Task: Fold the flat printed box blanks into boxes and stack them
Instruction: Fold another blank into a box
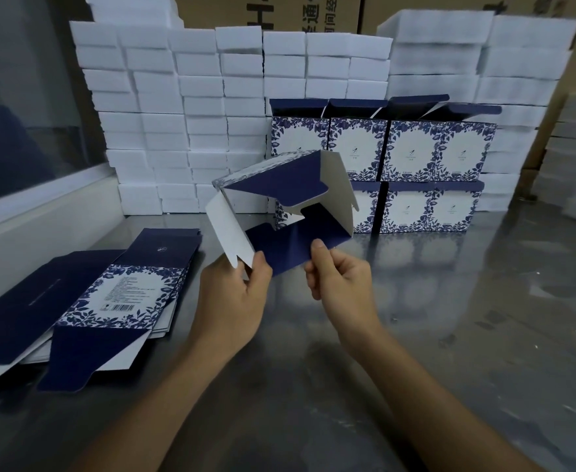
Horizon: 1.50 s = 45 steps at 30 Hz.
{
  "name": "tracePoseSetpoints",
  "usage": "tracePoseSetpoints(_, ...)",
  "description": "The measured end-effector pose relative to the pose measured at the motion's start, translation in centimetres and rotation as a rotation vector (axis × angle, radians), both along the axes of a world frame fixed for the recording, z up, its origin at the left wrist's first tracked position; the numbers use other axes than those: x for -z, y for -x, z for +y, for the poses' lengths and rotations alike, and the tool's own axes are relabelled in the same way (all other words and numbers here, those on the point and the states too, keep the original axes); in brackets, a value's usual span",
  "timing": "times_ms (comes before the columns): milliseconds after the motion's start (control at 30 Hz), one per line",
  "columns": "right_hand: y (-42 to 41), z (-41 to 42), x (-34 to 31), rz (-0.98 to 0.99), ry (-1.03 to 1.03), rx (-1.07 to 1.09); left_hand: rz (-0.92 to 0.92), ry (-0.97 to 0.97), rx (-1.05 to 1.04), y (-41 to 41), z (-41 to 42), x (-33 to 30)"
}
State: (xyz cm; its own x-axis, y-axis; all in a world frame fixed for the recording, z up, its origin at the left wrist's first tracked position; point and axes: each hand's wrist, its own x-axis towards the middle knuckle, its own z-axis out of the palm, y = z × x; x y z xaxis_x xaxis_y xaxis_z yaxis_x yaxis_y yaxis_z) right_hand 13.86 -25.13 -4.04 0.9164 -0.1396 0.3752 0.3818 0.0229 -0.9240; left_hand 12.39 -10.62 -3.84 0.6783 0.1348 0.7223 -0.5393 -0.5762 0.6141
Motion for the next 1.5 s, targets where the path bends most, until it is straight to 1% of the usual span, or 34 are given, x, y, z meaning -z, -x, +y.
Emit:
tracePoseSetpoints(133,-0.2,-0.3,-0.2,-0.006,-0.054,0.076,0.014,0.035,0.008,0.0,0.1,-0.1)
tracePoseSetpoints(233,-0.4,-0.5,-0.1,0.002,-0.037,0.157,-0.002,-0.024,0.01,0.1,0.0,0.0)
tracePoseSetpoints(333,-0.4,-0.6,-0.1,-0.058,-0.004,0.249,-0.068,-0.075,-0.02,0.2,-0.1,-0.2)
tracePoseSetpoints(400,-0.4,-0.8,-0.3,-0.113,-0.032,0.31,-0.136,-0.075,-0.071,0.0,0.1,-0.3)
tracePoseSetpoints(467,-0.4,-1.2,-0.6,-0.151,-0.089,0.283,-0.171,-0.036,-0.086,0.0,0.4,-0.5)
tracePoseSetpoints(500,-0.4,-1.4,-0.7,-0.191,-0.08,0.253,-0.185,-0.031,-0.082,0.0,0.4,-0.5)
tracePoseSetpoints(567,-0.4,-1.6,-0.7,-0.298,0.022,0.207,-0.218,-0.024,-0.069,0.3,0.3,-0.7)
tracePoseSetpoints(633,-0.6,-1.7,-0.5,-0.359,0.152,0.2,-0.201,0.059,-0.03,0.5,0.2,-0.9)
tracePoseSetpoints(700,-1.0,-1.8,-0.2,-0.367,0.24,0.205,-0.145,0.174,0.063,0.7,0.5,-1.1)
tracePoseSetpoints(800,-1.1,-1.9,0.0,-0.391,0.318,0.177,-0.053,0.322,0.277,1.1,1.1,-1.9)
tracePoseSetpoints(833,-1.0,-1.9,-0.1,-0.402,0.31,0.144,-0.036,0.356,0.334,1.2,1.2,-2.1)
tracePoseSetpoints(900,-0.8,-1.8,-0.3,-0.41,0.267,0.071,-0.019,0.401,0.357,1.2,1.1,-2.4)
tracePoseSetpoints(1000,-0.5,-1.6,-0.5,-0.371,0.211,-0.035,-0.03,0.416,0.224,1.0,1.0,-2.7)
tracePoseSetpoints(1067,-0.2,-1.5,-0.8,-0.311,0.111,-0.152,-0.022,0.435,0.157,0.9,1.2,-2.9)
tracePoseSetpoints(1167,-0.1,-1.0,-1.5,-0.148,-0.062,-0.254,0.005,0.494,0.139,0.6,1.6,-2.8)
tracePoseSetpoints(1200,0.0,-0.9,-1.7,-0.118,-0.079,-0.242,0.007,0.49,0.135,0.5,1.5,-2.7)
tracePoseSetpoints(1233,0.1,-0.8,-1.9,-0.128,-0.058,-0.207,0.01,0.471,0.129,0.5,1.5,-2.6)
tracePoseSetpoints(1333,0.4,-0.6,-1.6,-0.191,-0.01,-0.117,-0.001,0.383,0.116,0.6,1.1,-2.4)
tracePoseSetpoints(1500,0.3,-0.9,-1.1,-0.29,0.102,-0.004,-0.067,0.259,0.098,0.7,0.9,-2.1)
